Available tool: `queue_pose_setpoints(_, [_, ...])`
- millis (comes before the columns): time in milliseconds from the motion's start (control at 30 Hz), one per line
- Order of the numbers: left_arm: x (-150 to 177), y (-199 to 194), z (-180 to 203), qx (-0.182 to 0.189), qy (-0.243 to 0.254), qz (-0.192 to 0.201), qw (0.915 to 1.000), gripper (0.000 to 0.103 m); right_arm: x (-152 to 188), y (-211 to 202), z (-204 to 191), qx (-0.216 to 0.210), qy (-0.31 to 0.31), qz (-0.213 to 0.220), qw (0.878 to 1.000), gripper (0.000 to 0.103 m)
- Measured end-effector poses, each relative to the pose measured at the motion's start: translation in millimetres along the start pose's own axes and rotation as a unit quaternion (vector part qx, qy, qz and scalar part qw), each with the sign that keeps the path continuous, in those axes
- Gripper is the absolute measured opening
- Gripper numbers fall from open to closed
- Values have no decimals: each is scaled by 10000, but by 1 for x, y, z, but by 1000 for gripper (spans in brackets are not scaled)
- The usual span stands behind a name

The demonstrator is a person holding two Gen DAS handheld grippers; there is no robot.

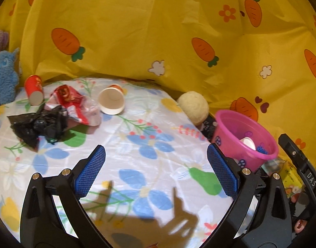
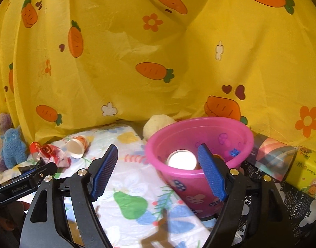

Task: Collect trash
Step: 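Open both grippers to drop the cups into the bucket and withdraw, then grasp the black plastic bag with the left gripper and lift it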

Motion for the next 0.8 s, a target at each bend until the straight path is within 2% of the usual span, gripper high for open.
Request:
queue_pose_setpoints(167, [3,-17,-51,-497,-293,138,9982,97,8,8,-47,-391,-337,-199,9985,78])
queue_pose_setpoints(333, [1,-26,-101,-1072,-498,256,9927,97,16,20,-98,-745,-730,-400,9937,78])
queue_pose_setpoints(500, [-6,-30,-156,-1436,-792,291,9860,97,17,36,-146,-1025,-1098,-555,9871,78])
queue_pose_setpoints(600, [-12,-26,-183,-1566,-909,271,9831,97,16,49,-171,-1140,-1311,-664,9826,78])
queue_pose_setpoints(700, [-16,-12,-205,-1447,-1069,102,9836,97,13,60,-191,-1216,-1454,-760,9789,78])
queue_pose_setpoints(800, [-20,5,-224,-1323,-1222,-112,9836,91,9,71,-205,-1283,-1552,-826,9760,78])
Point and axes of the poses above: each gripper's, at about its wrist camera, not at the fingertips, and y roughly the way its jaws point, z to its right, x to its underside, the point moved 4 cm from there along y, roughly the way its jaws point, and after that the axes turned 12 degrees about -z, right-handed, at the moved point
